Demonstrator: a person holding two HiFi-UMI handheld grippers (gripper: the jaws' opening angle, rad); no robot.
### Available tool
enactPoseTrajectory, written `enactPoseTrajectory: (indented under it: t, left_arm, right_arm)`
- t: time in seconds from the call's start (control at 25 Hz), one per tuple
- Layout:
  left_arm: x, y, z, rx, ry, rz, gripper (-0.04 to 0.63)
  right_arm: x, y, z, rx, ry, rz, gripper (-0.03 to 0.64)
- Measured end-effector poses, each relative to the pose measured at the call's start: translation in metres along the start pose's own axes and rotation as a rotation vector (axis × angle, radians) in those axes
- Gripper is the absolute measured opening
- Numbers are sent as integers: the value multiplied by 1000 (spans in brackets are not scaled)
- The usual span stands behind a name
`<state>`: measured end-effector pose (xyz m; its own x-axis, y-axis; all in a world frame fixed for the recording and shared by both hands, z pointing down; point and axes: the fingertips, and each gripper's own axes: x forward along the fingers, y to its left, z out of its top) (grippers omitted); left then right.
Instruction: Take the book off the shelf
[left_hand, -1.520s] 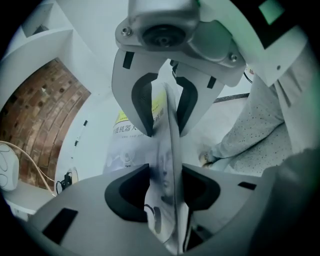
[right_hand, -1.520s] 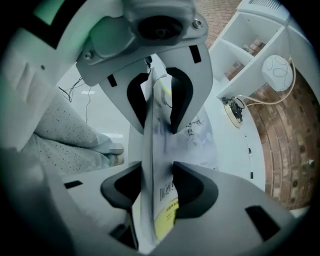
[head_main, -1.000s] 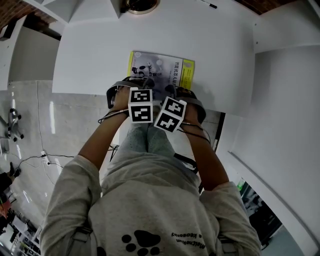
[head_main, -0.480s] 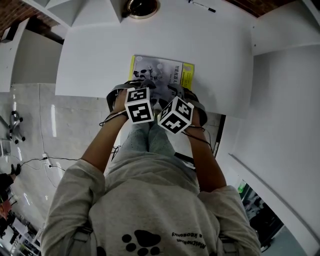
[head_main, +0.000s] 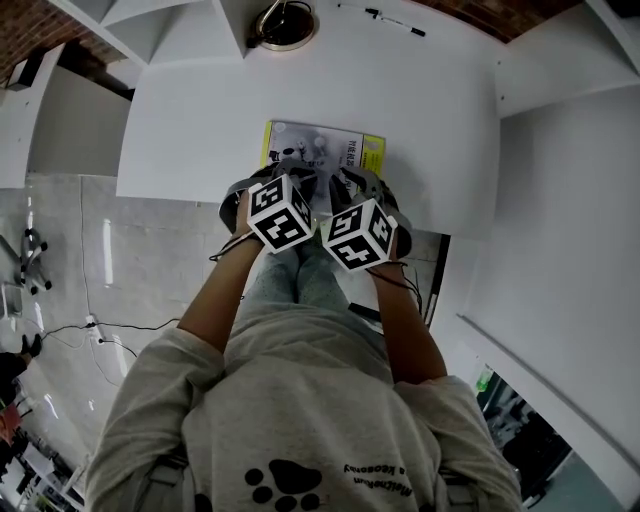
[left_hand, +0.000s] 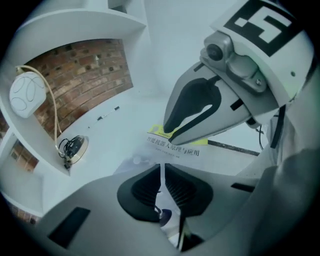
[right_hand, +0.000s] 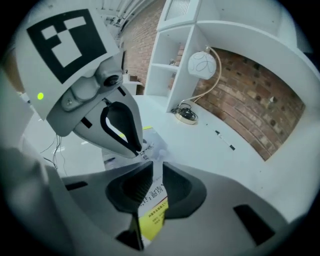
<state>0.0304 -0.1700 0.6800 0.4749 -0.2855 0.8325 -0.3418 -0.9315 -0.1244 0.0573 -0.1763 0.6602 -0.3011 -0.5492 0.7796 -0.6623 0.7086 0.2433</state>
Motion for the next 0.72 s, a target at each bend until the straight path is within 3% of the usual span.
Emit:
enactPoseTrajectory:
  t: [0.2, 0.72]
  left_arm:
    - [-16, 15, 18, -70, -84, 100, 11]
    - [-66, 41, 48, -288, -327, 248, 9]
  right_arm:
    - [-11, -12, 10, 64, -37, -52, 32]
    - [-46, -34, 42, 235, -171, -139, 18]
